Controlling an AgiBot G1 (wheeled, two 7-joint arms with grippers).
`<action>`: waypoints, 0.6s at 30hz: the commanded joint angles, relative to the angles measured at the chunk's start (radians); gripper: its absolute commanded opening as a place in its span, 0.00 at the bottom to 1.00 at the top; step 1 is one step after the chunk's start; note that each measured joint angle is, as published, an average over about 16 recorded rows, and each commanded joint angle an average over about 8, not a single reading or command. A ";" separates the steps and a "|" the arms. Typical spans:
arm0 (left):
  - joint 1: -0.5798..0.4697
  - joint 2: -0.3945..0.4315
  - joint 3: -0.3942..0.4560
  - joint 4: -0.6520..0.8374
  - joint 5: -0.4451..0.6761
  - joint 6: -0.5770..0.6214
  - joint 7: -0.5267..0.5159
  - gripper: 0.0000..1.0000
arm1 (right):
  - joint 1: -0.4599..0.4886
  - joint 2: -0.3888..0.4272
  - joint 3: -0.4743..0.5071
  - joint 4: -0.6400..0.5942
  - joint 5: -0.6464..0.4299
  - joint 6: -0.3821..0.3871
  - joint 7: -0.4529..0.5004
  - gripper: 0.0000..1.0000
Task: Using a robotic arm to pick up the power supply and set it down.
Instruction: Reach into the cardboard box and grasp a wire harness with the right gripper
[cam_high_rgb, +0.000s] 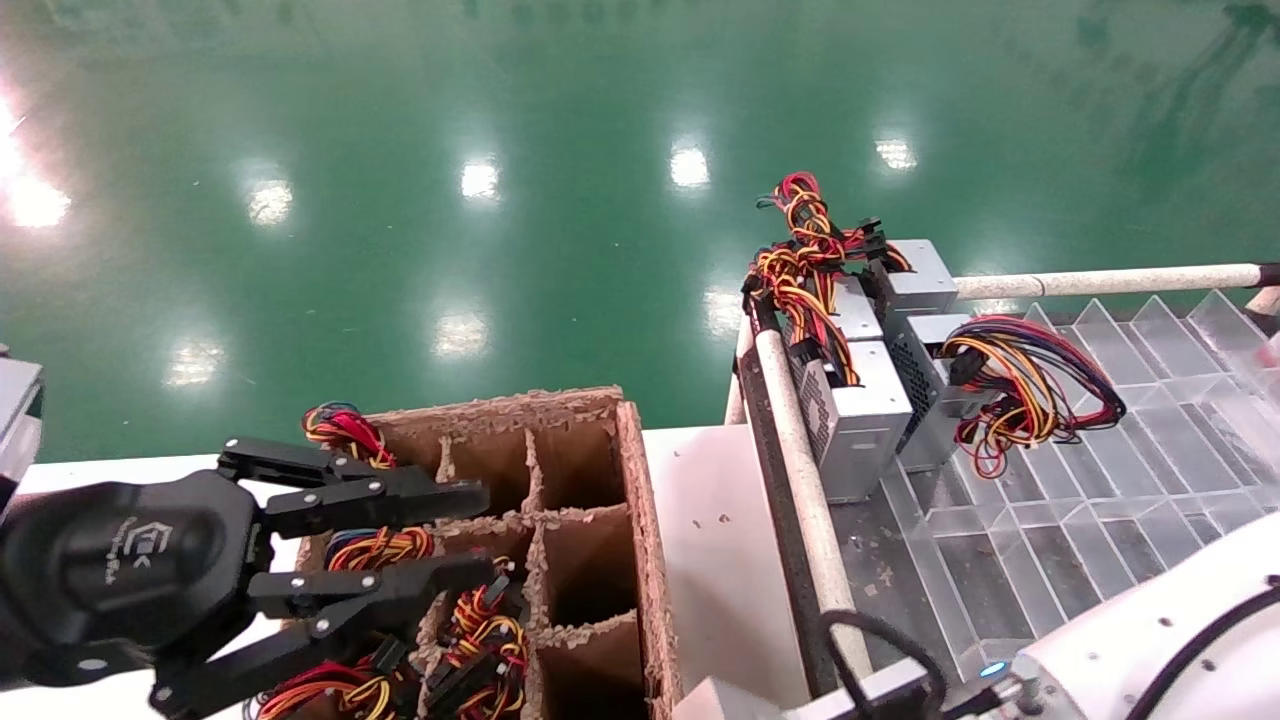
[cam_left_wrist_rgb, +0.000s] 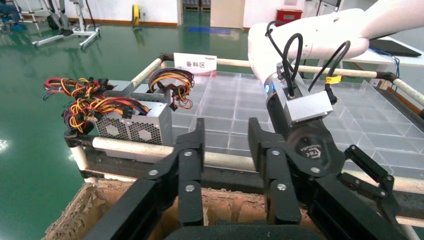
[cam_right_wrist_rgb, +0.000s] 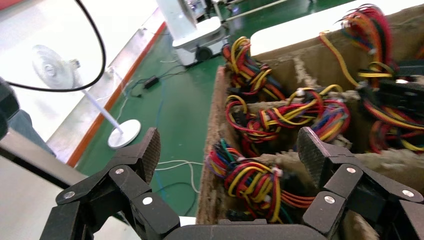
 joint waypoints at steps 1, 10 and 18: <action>0.000 0.000 0.000 0.000 0.000 0.000 0.000 0.00 | 0.014 -0.008 -0.039 -0.009 0.009 -0.001 -0.013 0.00; 0.000 0.000 0.000 0.000 0.000 0.000 0.000 0.00 | 0.072 -0.032 -0.169 -0.068 0.050 0.003 -0.065 0.00; 0.000 0.000 0.000 0.000 0.000 0.000 0.000 0.00 | 0.110 -0.045 -0.251 -0.130 0.063 0.008 -0.105 0.00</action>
